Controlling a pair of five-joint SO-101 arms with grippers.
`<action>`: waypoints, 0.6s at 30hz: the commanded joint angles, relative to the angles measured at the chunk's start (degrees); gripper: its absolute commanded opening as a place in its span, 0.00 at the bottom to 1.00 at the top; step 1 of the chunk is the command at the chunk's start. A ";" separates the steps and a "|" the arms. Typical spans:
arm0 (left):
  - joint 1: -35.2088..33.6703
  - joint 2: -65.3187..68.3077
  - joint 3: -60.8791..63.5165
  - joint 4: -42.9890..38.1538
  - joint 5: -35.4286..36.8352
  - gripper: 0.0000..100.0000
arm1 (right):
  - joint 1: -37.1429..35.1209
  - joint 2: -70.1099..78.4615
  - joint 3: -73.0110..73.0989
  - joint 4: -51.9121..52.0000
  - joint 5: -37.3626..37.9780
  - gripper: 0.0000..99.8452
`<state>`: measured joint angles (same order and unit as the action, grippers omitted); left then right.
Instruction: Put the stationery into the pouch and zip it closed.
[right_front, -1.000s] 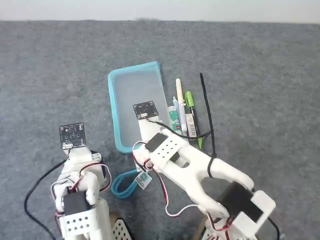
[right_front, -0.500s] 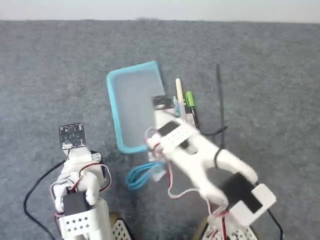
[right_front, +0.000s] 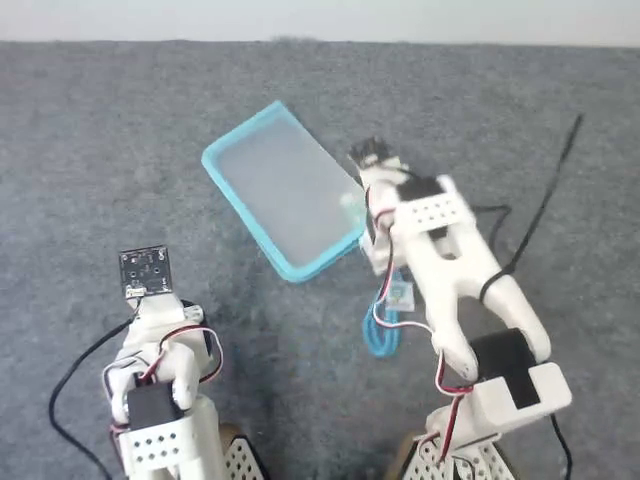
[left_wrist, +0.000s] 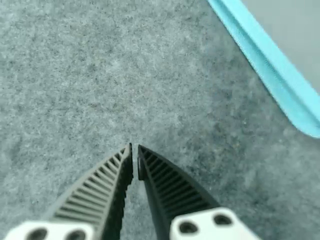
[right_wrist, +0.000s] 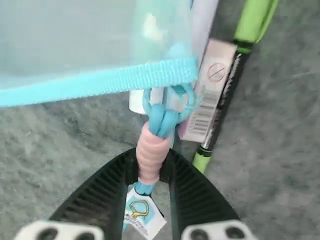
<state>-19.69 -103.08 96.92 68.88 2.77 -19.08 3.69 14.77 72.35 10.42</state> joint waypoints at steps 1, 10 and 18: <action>-0.44 -1.05 -0.31 -3.08 -2.29 0.01 | 0.04 -2.68 -12.40 6.46 1.05 0.01; -2.90 -1.23 -0.31 -12.04 -34.11 0.01 | -4.44 -18.59 -17.32 12.09 1.23 0.01; 2.64 -1.23 -1.45 -14.42 -35.34 0.01 | -5.49 -36.00 -1.41 3.03 4.57 0.01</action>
<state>-17.76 -103.08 96.92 55.96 -32.22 -24.09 -23.91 7.74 80.09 13.58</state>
